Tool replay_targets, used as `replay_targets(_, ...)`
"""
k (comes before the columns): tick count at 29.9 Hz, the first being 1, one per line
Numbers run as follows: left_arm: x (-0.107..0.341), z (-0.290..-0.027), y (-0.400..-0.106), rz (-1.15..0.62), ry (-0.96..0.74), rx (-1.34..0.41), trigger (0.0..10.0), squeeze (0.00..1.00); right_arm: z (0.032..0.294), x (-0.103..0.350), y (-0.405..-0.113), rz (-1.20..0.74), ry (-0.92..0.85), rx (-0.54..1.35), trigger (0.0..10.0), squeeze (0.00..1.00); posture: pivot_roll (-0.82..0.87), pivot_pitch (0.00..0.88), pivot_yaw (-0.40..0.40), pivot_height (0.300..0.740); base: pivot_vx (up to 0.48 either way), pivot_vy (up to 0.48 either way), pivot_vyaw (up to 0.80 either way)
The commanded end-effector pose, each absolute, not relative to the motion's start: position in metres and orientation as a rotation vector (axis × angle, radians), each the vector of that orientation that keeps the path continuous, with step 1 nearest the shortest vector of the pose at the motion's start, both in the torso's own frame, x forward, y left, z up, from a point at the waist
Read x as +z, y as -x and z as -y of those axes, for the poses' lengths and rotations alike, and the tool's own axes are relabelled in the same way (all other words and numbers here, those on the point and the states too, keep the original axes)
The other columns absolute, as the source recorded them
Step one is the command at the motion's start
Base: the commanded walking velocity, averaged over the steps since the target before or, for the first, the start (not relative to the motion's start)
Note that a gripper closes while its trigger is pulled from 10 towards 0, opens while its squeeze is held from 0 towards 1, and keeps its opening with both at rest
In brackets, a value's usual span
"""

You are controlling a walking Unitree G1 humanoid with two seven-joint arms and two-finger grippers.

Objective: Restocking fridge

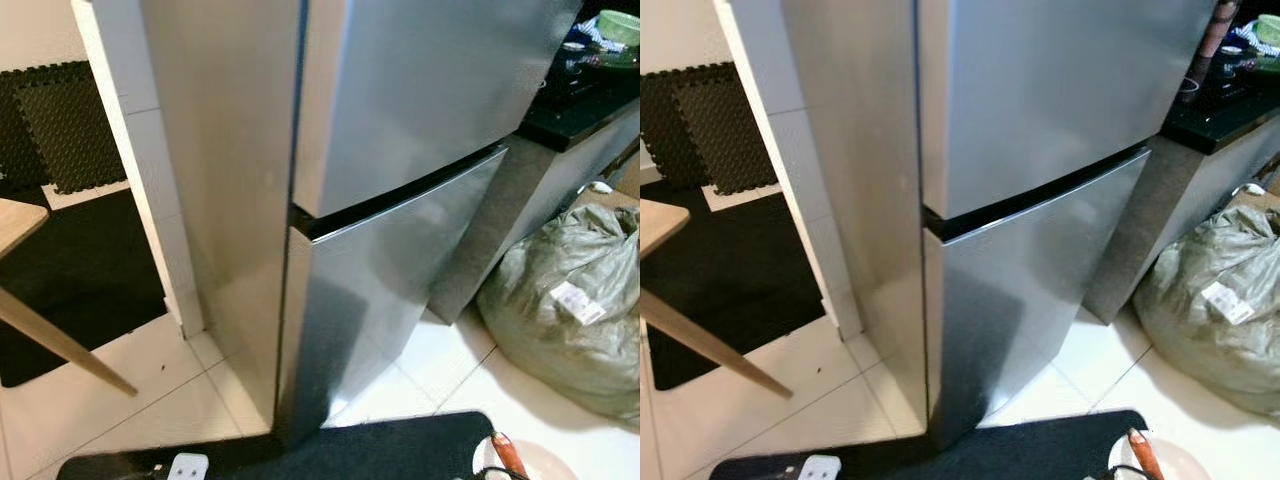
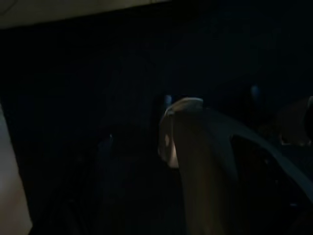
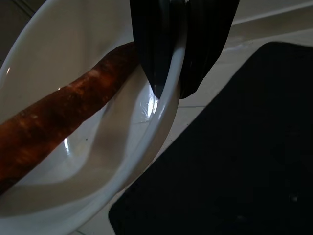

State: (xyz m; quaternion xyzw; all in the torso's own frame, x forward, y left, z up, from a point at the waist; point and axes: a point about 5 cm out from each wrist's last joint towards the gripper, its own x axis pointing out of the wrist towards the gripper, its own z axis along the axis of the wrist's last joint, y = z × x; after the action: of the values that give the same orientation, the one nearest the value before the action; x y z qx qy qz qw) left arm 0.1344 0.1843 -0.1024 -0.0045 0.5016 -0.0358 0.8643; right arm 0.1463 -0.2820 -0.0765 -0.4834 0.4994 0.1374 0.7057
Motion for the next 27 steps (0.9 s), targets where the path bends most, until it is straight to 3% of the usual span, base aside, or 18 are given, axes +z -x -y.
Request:
replay_targets(1, -0.104, -0.186, -0.130, -1.065, 0.033, -0.054, 10.0, 0.00, 0.283, -0.079, -0.139, -1.130, 1.057, 0.289, 10.0, 0.00, -0.10, 0.046, -0.054, 0.740, 0.000, 0.000, 0.00)
replay_targets(10, -0.083, -0.214, -0.165, -0.859, 0.067, 0.030, 10.0, 0.00, 0.285, -0.079, -0.137, -1.138, 1.051, 0.282, 10.0, 0.00, -0.10, 0.048, -0.053, 0.740, 0.000, 0.000, 0.00)
replay_targets(11, -0.076, -0.221, -0.174, -0.797, 0.078, 0.036, 10.0, 0.31, 0.285, -0.079, -0.136, -1.140, 1.050, 0.281, 10.0, 0.00, -0.10, 0.050, -0.051, 0.740, 0.000, 0.000, 0.00)
replay_targets(15, -0.067, -0.230, -0.184, -0.730, 0.088, 0.041, 10.0, 0.31, 0.285, -0.079, -0.136, -1.143, 1.048, 0.281, 10.0, 0.00, -0.10, 0.050, -0.052, 0.740, 0.000, 0.000, 0.00)
replay_targets(16, -0.057, -0.239, -0.195, -0.665, 0.074, 0.027, 10.0, 1.00, 0.285, -0.080, -0.135, -1.146, 1.046, 0.282, 10.0, 0.00, -0.10, 0.050, -0.052, 0.740, 0.000, 0.000, 0.00)
replay_targets(21, -0.034, -0.251, -0.217, -0.523, 0.095, -0.035, 10.0, 1.00, 0.284, -0.081, -0.133, -1.154, 1.042, 0.284, 10.0, 0.00, -0.10, 0.050, -0.052, 0.740, 0.000, 0.000, 0.00)
replay_targets(24, -0.013, -0.249, -0.236, -0.394, 0.109, -0.204, 10.0, 1.00, 0.285, -0.081, -0.131, -1.161, 1.039, 0.284, 10.0, 0.00, -0.09, 0.052, -0.051, 0.740, 0.000, 0.000, 0.00)
replay_targets(27, -0.007, -0.248, -0.240, -0.366, 0.098, -0.253, 10.0, 1.00, 0.285, -0.081, -0.131, -1.163, 1.039, 0.284, 10.0, 0.00, -0.09, 0.052, -0.051, 0.740, 0.000, 0.000, 0.00)
